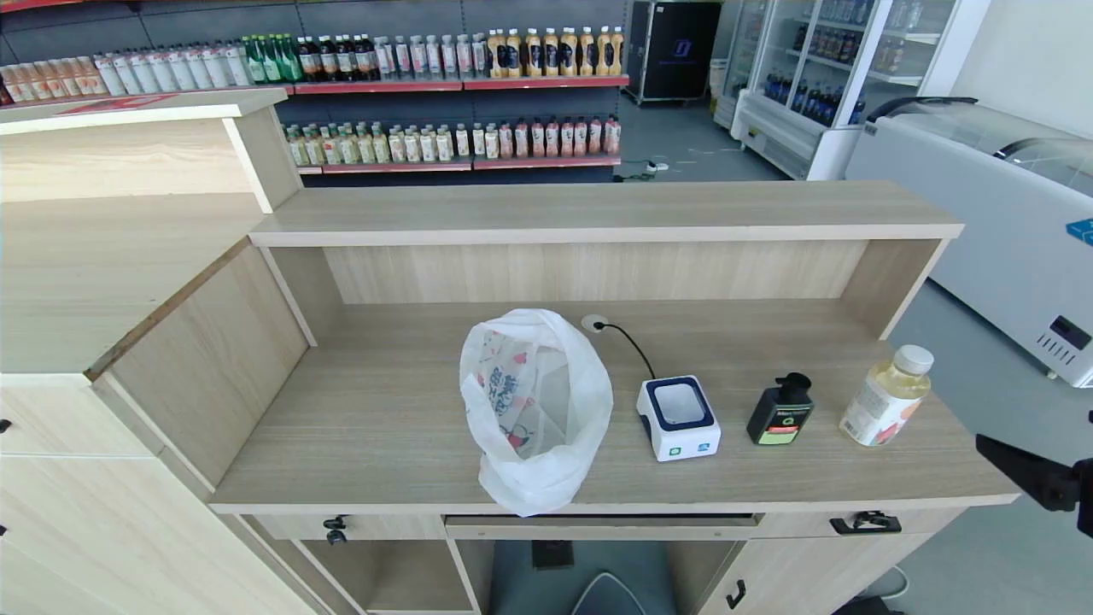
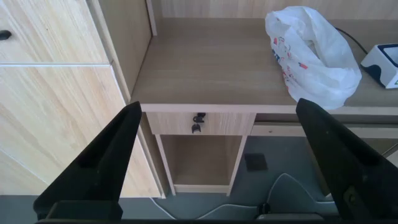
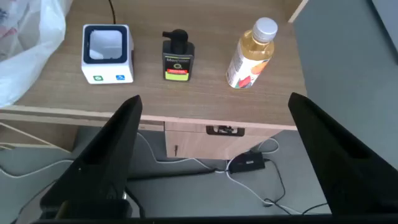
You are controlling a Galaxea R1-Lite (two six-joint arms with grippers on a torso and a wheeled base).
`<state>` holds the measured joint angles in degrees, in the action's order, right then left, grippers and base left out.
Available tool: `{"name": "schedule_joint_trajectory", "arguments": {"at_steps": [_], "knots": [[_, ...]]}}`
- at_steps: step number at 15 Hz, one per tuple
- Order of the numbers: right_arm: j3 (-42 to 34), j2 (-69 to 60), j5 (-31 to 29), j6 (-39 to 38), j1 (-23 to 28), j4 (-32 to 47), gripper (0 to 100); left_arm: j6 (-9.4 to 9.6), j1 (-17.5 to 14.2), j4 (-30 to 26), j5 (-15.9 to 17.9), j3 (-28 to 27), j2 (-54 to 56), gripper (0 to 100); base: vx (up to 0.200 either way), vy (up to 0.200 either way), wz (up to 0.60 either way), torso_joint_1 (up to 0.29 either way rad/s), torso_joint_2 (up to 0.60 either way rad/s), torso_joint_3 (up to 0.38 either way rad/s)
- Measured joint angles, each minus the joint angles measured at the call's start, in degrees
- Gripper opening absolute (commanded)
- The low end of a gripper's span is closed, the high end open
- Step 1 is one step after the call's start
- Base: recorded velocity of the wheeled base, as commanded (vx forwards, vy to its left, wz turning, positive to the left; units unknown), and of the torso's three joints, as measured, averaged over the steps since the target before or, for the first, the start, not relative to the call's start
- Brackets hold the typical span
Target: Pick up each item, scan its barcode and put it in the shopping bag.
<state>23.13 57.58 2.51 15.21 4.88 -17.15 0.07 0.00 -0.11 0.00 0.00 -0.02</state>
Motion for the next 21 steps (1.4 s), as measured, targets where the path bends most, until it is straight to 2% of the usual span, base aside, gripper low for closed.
{"name": "schedule_joint_trajectory", "arguments": {"at_steps": [4, 7, 9, 12, 16, 21], "knots": [[-2.7, 15.1, 6.6, 7.2, 5.0, -10.3, 100, 0.00, 0.0, 0.0, 0.0, 0.0, 0.0, 100, 0.000, 0.000, 0.00, 0.000, 0.00, 0.000], [-3.1, 27.2, 9.5, 10.2, 8.3, -25.2, 100, -0.05, 0.0, 0.0, 0.0, 0.0, 0.0, 100, 0.000, 0.000, 0.00, 0.000, 0.00, 0.000], [-2.2, 34.2, 10.9, 11.7, 9.4, -29.8, 100, 0.00, 0.0, 0.0, 0.0, 0.0, 0.0, 100, 0.000, 0.000, 0.00, 0.000, 0.00, 0.000], [2.7, 42.5, 13.6, 13.6, 10.5, -32.9, 100, 0.00, 0.0, 0.0, 0.0, 0.0, 0.0, 100, 0.000, 0.000, 0.00, 0.000, 0.00, 0.000], [11.5, 52.0, 23.3, 18.5, 13.1, -33.3, 100, 0.00, 0.0, 0.0, 0.0, 0.0, 0.0, 100, 0.000, 0.000, 0.00, 0.000, 0.00, 0.000], [18.2, 59.2, 31.5, 23.6, 13.3, -33.2, 100, 0.00, 0.0, 0.0, 0.0, 0.0, 0.0, 100, 0.000, 0.000, 0.00, 0.000, 0.00, 0.000]]}}
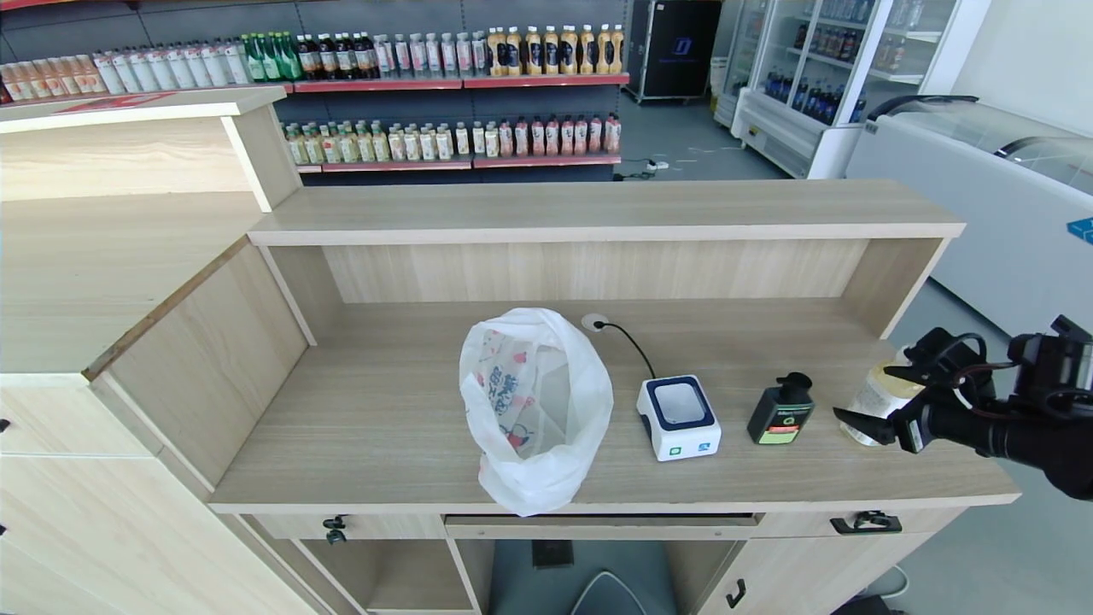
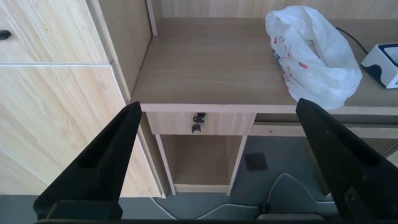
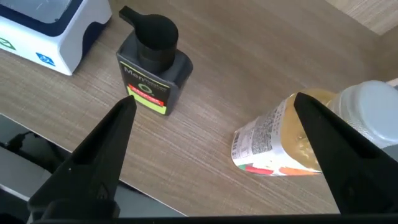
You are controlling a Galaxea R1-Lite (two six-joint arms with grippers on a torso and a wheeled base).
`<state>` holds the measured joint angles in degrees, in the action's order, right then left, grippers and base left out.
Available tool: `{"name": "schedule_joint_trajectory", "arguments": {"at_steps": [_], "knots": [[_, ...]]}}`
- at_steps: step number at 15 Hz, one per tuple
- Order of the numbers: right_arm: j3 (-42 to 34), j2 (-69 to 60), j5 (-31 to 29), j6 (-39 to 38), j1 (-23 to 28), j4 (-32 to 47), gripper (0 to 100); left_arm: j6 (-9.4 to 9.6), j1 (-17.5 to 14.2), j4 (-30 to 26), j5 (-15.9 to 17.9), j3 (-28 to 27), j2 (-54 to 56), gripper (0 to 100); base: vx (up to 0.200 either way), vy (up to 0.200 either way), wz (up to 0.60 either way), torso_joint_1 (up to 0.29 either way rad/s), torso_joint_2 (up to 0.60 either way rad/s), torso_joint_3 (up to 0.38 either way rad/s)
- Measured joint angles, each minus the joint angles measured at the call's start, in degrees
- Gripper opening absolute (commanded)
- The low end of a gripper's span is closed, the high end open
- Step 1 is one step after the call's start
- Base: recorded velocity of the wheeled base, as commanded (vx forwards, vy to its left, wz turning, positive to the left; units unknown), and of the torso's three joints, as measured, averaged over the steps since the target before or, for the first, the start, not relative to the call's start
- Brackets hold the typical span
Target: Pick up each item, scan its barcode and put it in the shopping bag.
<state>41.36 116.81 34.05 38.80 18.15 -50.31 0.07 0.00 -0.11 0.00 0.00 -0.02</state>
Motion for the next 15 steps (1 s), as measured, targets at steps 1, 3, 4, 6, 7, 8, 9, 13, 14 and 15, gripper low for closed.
{"name": "schedule_joint_trajectory", "arguments": {"at_steps": [1, 3, 4, 6, 7, 8, 9, 13, 14, 15], "knots": [[0.3, 0.9, 0.6, 0.7, -0.1, 0.0, 100, -0.02, 0.0, 0.0, 0.0, 0.0, 0.0, 100, 0.000, 0.000, 0.00, 0.000, 0.00, 0.000], [1.0, 2.8, 1.7, 2.7, -0.4, -0.2, 100, 0.00, 0.0, 0.0, 0.0, 0.0, 0.0, 100, 0.000, 0.000, 0.00, 0.000, 0.00, 0.000], [1.7, 3.9, 1.9, 3.6, -0.5, -0.2, 100, 0.00, 0.0, 0.0, 0.0, 0.0, 0.0, 100, 0.000, 0.000, 0.00, 0.000, 0.00, 0.000], [3.6, 5.8, 2.8, 4.1, -1.4, -0.1, 100, 0.02, 0.0, 0.0, 0.0, 0.0, 0.0, 100, 0.000, 0.000, 0.00, 0.000, 0.00, 0.000], [4.6, 6.6, 3.2, 4.1, -2.1, 0.0, 100, 0.02, 0.0, 0.0, 0.0, 0.0, 0.0, 100, 0.000, 0.000, 0.00, 0.000, 0.00, 0.000], [5.2, 7.3, 3.3, 4.1, -2.8, 0.0, 100, 0.00, 0.0, 0.0, 0.0, 0.0, 0.0, 100, 0.000, 0.000, 0.00, 0.000, 0.00, 0.000], [5.5, 8.0, 3.4, 4.1, -3.5, 0.1, 100, 0.00, 0.0, 0.0, 0.0, 0.0, 0.0, 100, 0.000, 0.000, 0.00, 0.000, 0.00, 0.000], [6.8, 10.2, 3.3, 4.4, -5.5, 0.0, 100, 0.00, 0.0, 0.0, 0.0, 0.0, 0.0, 100, 0.000, 0.000, 0.00, 0.000, 0.00, 0.000], [7.4, 10.8, 3.3, 4.5, -5.8, -0.1, 100, -0.02, 0.0, 0.0, 0.0, 0.0, 0.0, 100, 0.000, 0.000, 0.00, 0.000, 0.00, 0.000], [7.9, 11.4, 3.3, 4.7, -6.0, -0.2, 100, 0.00, 0.0, 0.0, 0.0, 0.0, 0.0, 100, 0.000, 0.000, 0.00, 0.000, 0.00, 0.000]]}}
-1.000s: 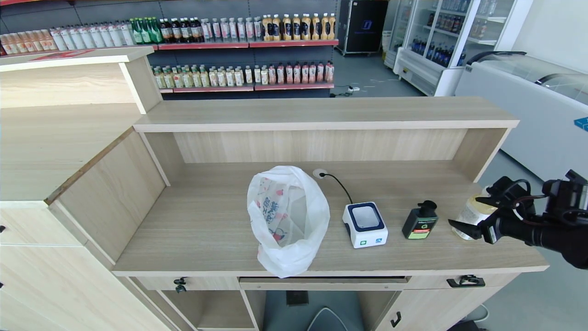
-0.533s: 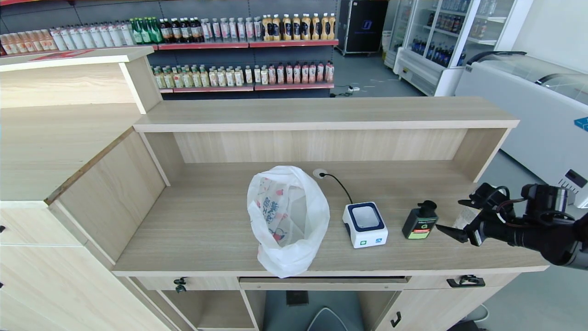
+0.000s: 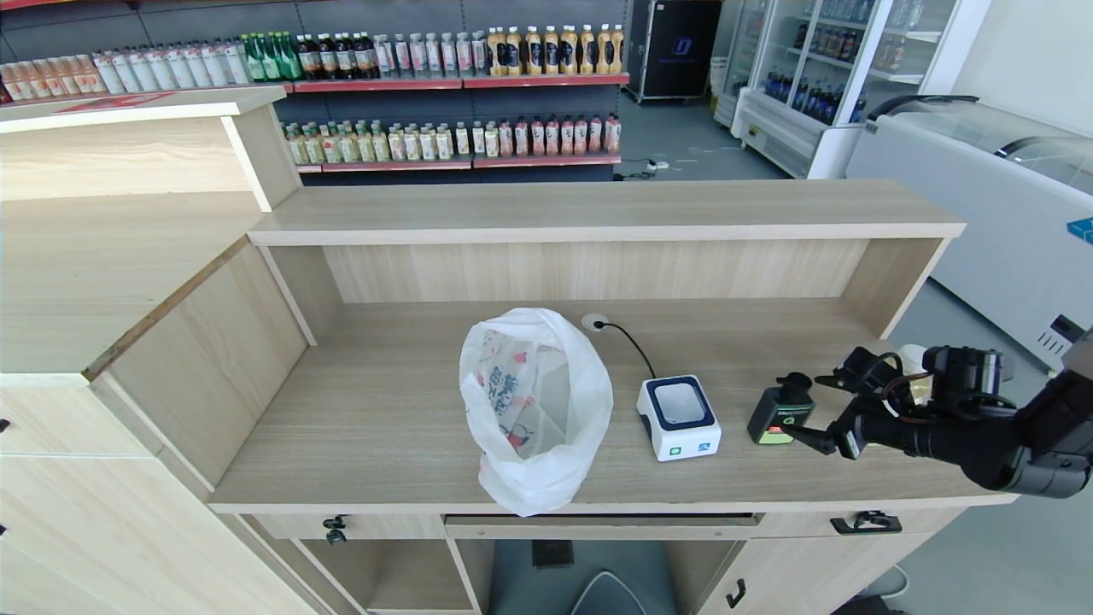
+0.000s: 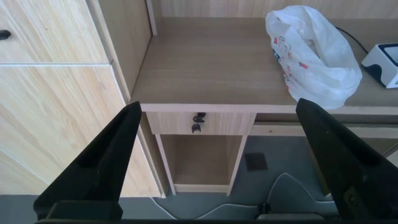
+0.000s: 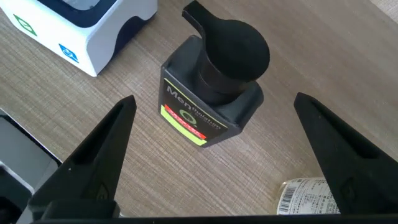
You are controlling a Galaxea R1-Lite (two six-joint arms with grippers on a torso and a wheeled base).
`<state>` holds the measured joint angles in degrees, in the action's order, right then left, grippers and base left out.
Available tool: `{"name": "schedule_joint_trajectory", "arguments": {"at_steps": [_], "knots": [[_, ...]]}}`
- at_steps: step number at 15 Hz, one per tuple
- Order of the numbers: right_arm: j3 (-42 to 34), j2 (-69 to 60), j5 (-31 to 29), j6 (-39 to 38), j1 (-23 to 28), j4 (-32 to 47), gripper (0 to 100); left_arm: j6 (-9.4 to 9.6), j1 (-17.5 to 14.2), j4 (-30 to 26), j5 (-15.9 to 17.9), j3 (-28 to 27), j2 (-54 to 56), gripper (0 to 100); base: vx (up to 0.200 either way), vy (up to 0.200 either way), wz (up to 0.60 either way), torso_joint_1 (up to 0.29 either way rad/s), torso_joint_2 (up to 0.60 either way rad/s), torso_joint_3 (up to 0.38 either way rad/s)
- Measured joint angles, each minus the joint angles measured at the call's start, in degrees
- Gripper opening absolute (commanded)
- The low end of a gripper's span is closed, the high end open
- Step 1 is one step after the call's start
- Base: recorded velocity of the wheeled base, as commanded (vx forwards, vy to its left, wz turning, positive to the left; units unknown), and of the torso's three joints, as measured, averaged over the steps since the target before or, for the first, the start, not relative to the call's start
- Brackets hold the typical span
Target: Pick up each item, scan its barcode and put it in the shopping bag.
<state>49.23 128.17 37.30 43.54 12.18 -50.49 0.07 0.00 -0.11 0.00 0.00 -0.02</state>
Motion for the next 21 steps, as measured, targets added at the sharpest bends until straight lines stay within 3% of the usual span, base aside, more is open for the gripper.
{"name": "schedule_joint_trajectory", "arguments": {"at_steps": [21], "knots": [[7.6, 8.8, -0.2, 0.7, -5.5, 0.3, 100, 0.00, 0.0, 0.0, 0.0, 0.0, 0.0, 100, 0.000, 0.000, 0.00, 0.000, 0.00, 0.000]]}}
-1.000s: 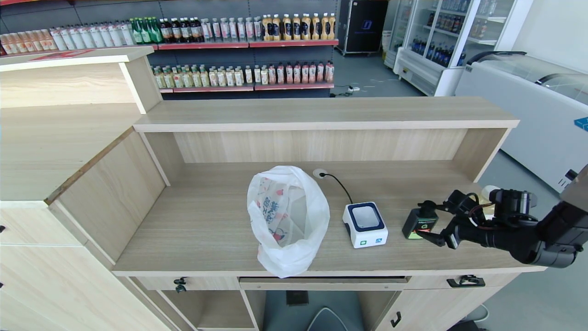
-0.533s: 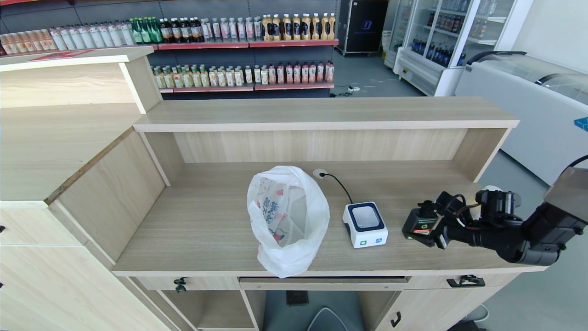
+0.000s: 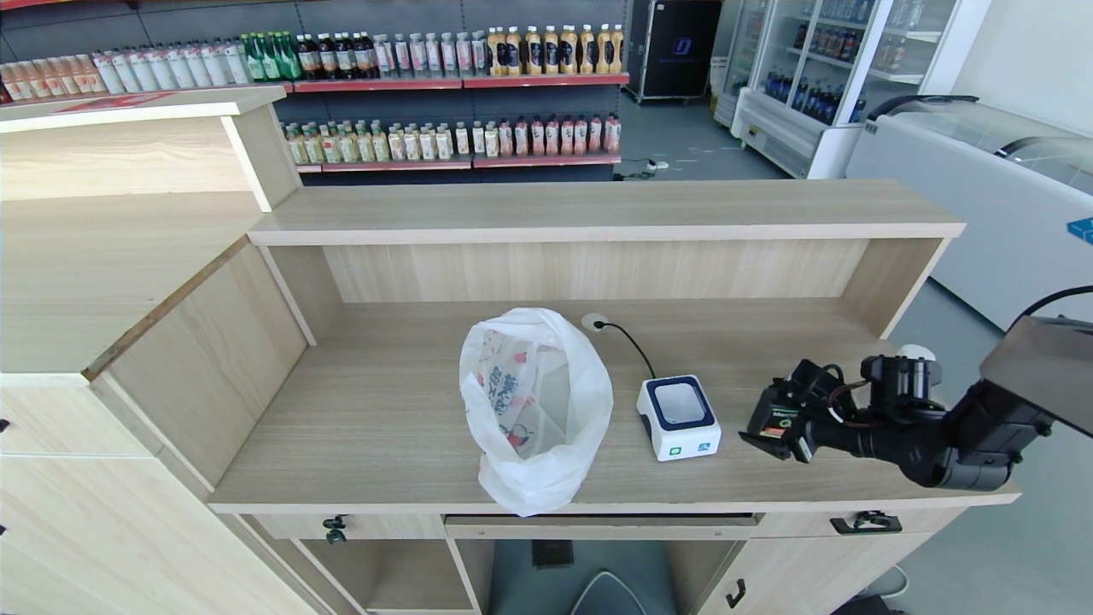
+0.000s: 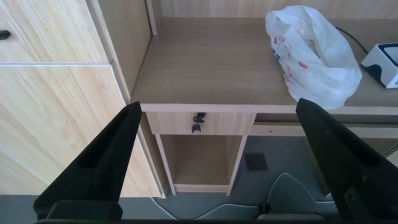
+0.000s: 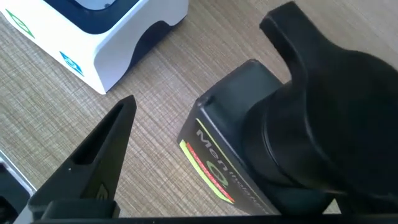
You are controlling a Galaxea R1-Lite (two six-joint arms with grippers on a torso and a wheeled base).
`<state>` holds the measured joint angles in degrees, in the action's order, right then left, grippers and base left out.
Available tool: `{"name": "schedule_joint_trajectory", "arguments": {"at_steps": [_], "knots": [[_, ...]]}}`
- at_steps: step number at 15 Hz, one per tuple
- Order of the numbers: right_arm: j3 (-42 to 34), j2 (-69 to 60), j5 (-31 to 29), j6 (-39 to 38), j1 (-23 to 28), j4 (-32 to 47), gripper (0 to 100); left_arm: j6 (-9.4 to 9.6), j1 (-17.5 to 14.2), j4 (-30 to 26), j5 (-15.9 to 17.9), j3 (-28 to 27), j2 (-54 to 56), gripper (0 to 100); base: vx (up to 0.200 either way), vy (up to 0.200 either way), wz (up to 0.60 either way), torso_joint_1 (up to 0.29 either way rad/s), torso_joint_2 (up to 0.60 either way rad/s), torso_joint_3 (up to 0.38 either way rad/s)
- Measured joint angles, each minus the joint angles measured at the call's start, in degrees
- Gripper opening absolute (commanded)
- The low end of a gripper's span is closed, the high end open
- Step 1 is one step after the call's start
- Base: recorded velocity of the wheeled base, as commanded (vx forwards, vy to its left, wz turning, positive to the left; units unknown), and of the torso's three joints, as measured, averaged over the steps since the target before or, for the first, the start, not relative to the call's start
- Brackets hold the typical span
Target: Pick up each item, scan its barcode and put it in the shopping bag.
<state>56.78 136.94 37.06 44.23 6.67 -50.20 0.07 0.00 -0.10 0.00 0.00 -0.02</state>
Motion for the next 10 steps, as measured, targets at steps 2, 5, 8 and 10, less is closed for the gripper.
{"name": "schedule_joint_trajectory", "arguments": {"at_steps": [2, 5, 8, 10], "knots": [[0.9, 0.7, 0.0, 0.0, -0.9, -0.2, 100, -0.02, 0.0, 0.0, 0.0, 0.0, 0.0, 100, 0.000, 0.000, 0.00, 0.000, 0.00, 0.000], [1.4, 1.4, 0.0, 0.2, -1.3, 0.0, 0, -0.02, 0.0, 0.0, 0.0, 0.0, 0.0, 100, 0.000, 0.000, 0.00, 0.000, 0.00, 0.000], [1.6, 0.6, -0.3, 0.2, -1.3, 0.3, 0, -0.02, 0.0, 0.0, 0.0, 0.0, 0.0, 100, 0.000, 0.000, 0.00, 0.000, 0.00, 0.000], [1.4, -1.4, -0.3, 0.1, -0.6, 0.4, 0, -0.02, 0.0, 0.0, 0.0, 0.0, 0.0, 100, 0.000, 0.000, 0.00, 0.000, 0.00, 0.000]]}}
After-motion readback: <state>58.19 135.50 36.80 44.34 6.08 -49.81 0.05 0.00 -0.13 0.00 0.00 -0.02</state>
